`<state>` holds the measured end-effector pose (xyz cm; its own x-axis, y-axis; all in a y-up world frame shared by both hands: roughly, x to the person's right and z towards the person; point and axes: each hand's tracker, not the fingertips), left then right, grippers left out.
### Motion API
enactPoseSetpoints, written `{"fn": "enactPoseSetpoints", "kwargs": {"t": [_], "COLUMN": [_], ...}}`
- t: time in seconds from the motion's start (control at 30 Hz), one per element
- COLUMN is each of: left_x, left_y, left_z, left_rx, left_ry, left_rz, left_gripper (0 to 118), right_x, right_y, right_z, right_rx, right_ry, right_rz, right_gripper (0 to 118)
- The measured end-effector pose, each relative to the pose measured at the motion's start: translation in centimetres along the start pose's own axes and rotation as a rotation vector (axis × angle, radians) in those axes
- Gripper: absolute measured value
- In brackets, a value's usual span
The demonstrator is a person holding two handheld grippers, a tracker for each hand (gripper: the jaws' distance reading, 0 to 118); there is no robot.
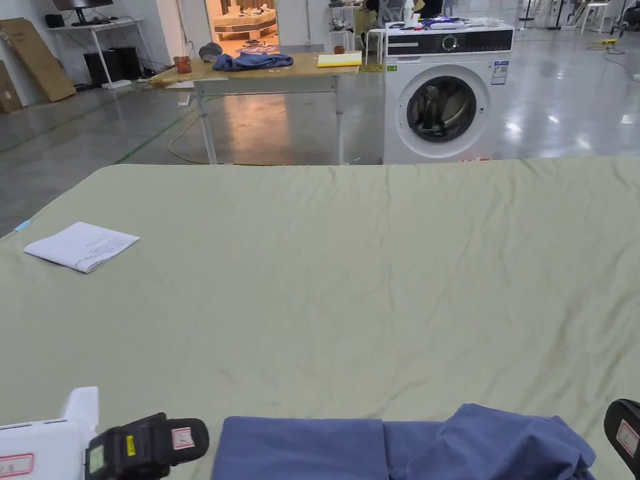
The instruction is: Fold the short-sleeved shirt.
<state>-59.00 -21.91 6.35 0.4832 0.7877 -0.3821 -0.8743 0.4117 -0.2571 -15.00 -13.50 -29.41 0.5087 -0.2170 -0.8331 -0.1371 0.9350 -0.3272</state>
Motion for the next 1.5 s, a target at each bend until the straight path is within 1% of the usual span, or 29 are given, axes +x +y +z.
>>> {"fn": "enactPoseSetpoints", "kwargs": {"t": [0.1, 0.2, 0.3, 0.37, 0.47, 0.53, 0.6, 0.63, 0.67, 0.7, 0.73, 0.77, 0.8, 0.83, 0.87, 0.9, 0.93, 1.0, 1.03, 1.07, 1.17, 1.2, 1.23, 1.27, 1.3, 1.33, 1.37, 1.43, 1.5], "left_x": [-4.0, -6.8, -6.9, -6.6, -5.5, -4.9, -5.8, -6.0, -6.3, -6.6, -7.2, -7.6, -8.3, -8.4, -6.2, -5.3, -4.1, -2.5, -1.4, -0.2, 3.2, 4.8, 6.3, 7.3, 7.7, 8.1, 8.2, 9.6, 11.2], "left_y": [0.1, -0.4, -0.5, -0.6, -0.1, 0.0, 0.1, 0.1, 0.1, 0.0, 0.0, -0.1, -0.5, -0.8, -0.4, -0.5, -0.6, -0.5, -0.4, -0.2, 1.6, 1.9, 2.3, 2.3, 2.0, 1.9, 2.1, 1.9, 1.8], "left_z": [-0.6, -3.7, -6.3, -8.8, -12.0, -13.7, -14.4, -14.3, -13.8, -13.3, -12.9, -12.9, -13.2, -12.9, -13.2, -13.2, -13.0, -11.0, -10.1, -9.1, -5.3, -4.4, -3.7, -3.4, -3.1, -3.0, -3.1, -3.4, -4.9], "left_rx": [-0.043, -0.138, -0.108, -0.144, -0.220, -0.243, -0.247, -0.240, -0.236, -0.233, -0.229, -0.238, -0.257, -0.220, -0.183, -0.215, -0.199, -0.178, -0.179, -0.180, -0.165, -0.158, -0.147, -0.139, -0.123, -0.136, -0.160, -0.134, -0.134], "left_ry": [-0.061, -0.119, -0.332, -0.357, -0.396, -0.412, -0.430, -0.431, -0.432, -0.420, -0.323, -0.180, 0.035, -0.084, -0.172, -0.045, 0.005, 0.013, 0.021, 0.068, 0.313, 0.443, 0.636, 0.781, 0.861, 0.870, 0.836, 0.713, 0.571], "left_rz": [0.125, 0.213, 0.237, 0.281, 0.219, 0.222, 0.215, 0.215, 0.217, 0.207, 0.164, 0.148, 0.114, 0.235, 0.258, 0.114, 0.059, 0.110, 0.121, 0.092, -0.108, -0.217, -0.325, -0.436, -0.531, -0.547, -0.492, -0.354, -0.286], "left_gripper": [109, 109, 109, 109, 109, 109, 109, 107, 102, 84, 30, 3, 3, 2, 2, 2, 2, 2, 2, 2, 2, 2, 2, 2, 2, 2, 2, 2, 2], "right_x": [-0.2, -0.6, -0.8, -0.8, -0.3, 0.1, 0.3, 0.5, 0.5, 0.5, 0.5, 0.5, 0.4, 0.3, 0.2, 0.1, 0.0, -0.2, -1.2, -1.4, -0.9, -0.8, -0.7, -0.6, -0.5, -0.4, -0.3, 0.8, 1.4], "right_y": [-0.3, -0.4, -0.1, 0.2, 0.5, 0.5, 0.6, 0.7, 0.7, 0.7, 0.7, 0.6, 0.6, 0.5, 0.4, 0.4, 0.4, 0.4, 1.1, 1.3, 1.0, 0.8, 0.7, 0.6, 0.4, 0.3, 0.2, -0.6, -0.6], "right_z": [-0.2, -0.3, -0.1, -0.1, -0.4, -0.6, -0.8, -0.7, -0.6, -0.6, -0.6, -0.6, -0.7, -0.8, -0.9, -0.9, -1.0, -0.9, -0.7, -0.6, -0.5, -0.5, -0.4, -0.3, -0.2, -0.1, 0.0, 0.3, 0.7], "right_rx": [-0.023, -0.044, -0.055, -0.065, -0.087, -0.090, -0.091, -0.089, -0.090, -0.091, -0.093, -0.096, -0.099, -0.104, -0.110, -0.114, -0.115, -0.109, -0.101, -0.092, -0.075, -0.071, -0.068, -0.065, -0.062, -0.061, -0.060, -0.058, -0.054], "right_ry": [0.002, -0.003, -0.015, -0.018, -0.011, -0.023, -0.038, -0.044, -0.049, -0.050, -0.050, -0.049, -0.048, -0.046, -0.044, -0.040, -0.033, -0.014, -0.006, 0.001, 0.019, 0.025, 0.030, 0.035, 0.040, 0.044, 0.046, 0.053, 0.057], "right_rz": [-0.002, 0.028, 0.032, 0.030, -0.045, -0.090, -0.105, -0.107, -0.106, -0.104, -0.101, -0.097, -0.093, -0.090, -0.091, -0.094, -0.099, -0.101, -0.094, -0.085, -0.060, -0.054, -0.050, -0.048, -0.048, -0.049, -0.052, -0.073, -0.086], "right_gripper": [0, 0, 0, 0, 0, 0, 0, 0, 0, 0, 0, 0, 0, 0, 0, 0, 0, 0, 0, 0, 0, 0, 0, 0, 0, 0, 0, 0, 0]}}
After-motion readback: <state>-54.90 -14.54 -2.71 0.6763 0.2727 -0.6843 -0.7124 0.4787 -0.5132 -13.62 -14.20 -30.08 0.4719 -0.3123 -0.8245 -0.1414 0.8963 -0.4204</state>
